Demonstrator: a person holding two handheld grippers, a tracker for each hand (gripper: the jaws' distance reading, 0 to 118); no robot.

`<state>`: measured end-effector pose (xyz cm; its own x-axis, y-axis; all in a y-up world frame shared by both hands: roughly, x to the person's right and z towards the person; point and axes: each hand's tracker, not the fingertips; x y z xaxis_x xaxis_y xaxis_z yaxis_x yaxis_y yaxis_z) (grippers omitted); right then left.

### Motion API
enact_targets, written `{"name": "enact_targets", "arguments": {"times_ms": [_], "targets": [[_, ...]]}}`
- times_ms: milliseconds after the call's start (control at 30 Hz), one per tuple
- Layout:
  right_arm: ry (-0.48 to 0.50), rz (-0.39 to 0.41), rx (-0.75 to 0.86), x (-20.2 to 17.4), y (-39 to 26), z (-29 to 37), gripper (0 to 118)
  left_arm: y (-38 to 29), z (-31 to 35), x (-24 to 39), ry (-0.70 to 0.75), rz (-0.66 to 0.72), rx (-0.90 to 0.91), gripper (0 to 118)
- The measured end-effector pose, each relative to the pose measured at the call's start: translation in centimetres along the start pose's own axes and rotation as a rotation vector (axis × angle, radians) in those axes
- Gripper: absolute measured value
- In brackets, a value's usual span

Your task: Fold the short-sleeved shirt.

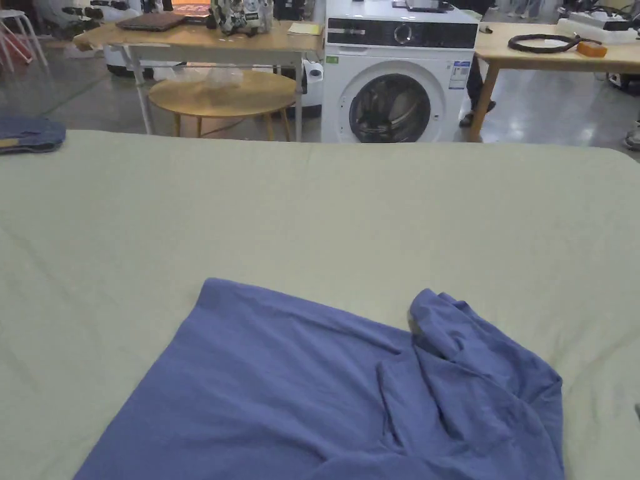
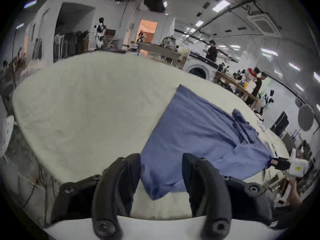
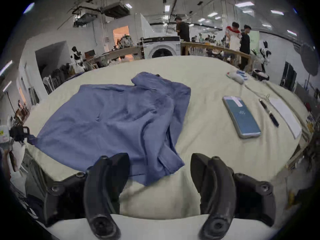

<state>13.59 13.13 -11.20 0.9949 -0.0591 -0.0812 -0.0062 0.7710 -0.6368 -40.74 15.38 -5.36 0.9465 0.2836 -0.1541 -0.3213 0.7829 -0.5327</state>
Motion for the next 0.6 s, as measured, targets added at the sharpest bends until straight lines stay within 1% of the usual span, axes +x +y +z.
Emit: {"name": "enact_targets", "arguments": {"times_ms": [33,67,100,167,200,233,267,300,333,367,433,500,533,600], "targets": [[0.000,0.011,0.043,-0.3,0.7,1.2,76,0.8,0.4,1.2,-0.001,-0.036,0.041,49],[0.017,0.015,0.080,-0.5,1.7,1.7,76,1.7,0.6,0.5,-0.008,-0.065,0.073,49],[0.028,0.019,0.109,-0.7,2.7,2.2,76,2.6,0.9,1.3,-0.018,-0.092,0.109,49],[0.028,0.039,0.189,-1.7,5.6,3.4,75,5.4,1.7,3.5,-0.037,-0.118,0.197,49],[0.039,0.046,0.226,-2.2,6.8,3.9,70,6.7,2.1,4.3,-0.065,-0.131,0.236,49],[0.059,0.056,0.267,-2.6,8.1,4.3,62,7.8,2.6,5.2,-0.092,-0.145,0.278,48],[0.063,0.058,0.294,-3.0,9.0,4.5,47,8.6,3.0,5.9,-0.123,-0.165,0.317,40],[0.071,0.066,0.319,-3.5,10.0,4.9,20,9.4,3.3,6.8,-0.139,-0.180,0.338,18],[0.079,0.074,0.339,-3.8,10.6,5.1,6,10.1,3.6,7.3,-0.150,-0.191,0.364,2],[0.085,0.084,0.358,-4.2,11.2,5.1,0,10.4,3.8,7.9,-0.177,-0.211,0.385,0],[0.083,0.088,0.360,-4.7,11.7,4.8,0,10.9,4.0,8.8,-0.205,-0.230,0.408,0],[0.092,0.088,0.348,-4.9,11.9,4.3,0,10.9,3.9,9.2,-0.185,-0.216,0.401,0],[0.110,0.083,0.334,-4.9,11.8,4.1,0,10.9,3.9,9.0,-0.193,-0.207,0.403,0],[0.111,0.066,0.328,-5.1,11.6,3.8,0,10.9,3.6,8.8,-0.184,-0.185,0.383,0]]}}
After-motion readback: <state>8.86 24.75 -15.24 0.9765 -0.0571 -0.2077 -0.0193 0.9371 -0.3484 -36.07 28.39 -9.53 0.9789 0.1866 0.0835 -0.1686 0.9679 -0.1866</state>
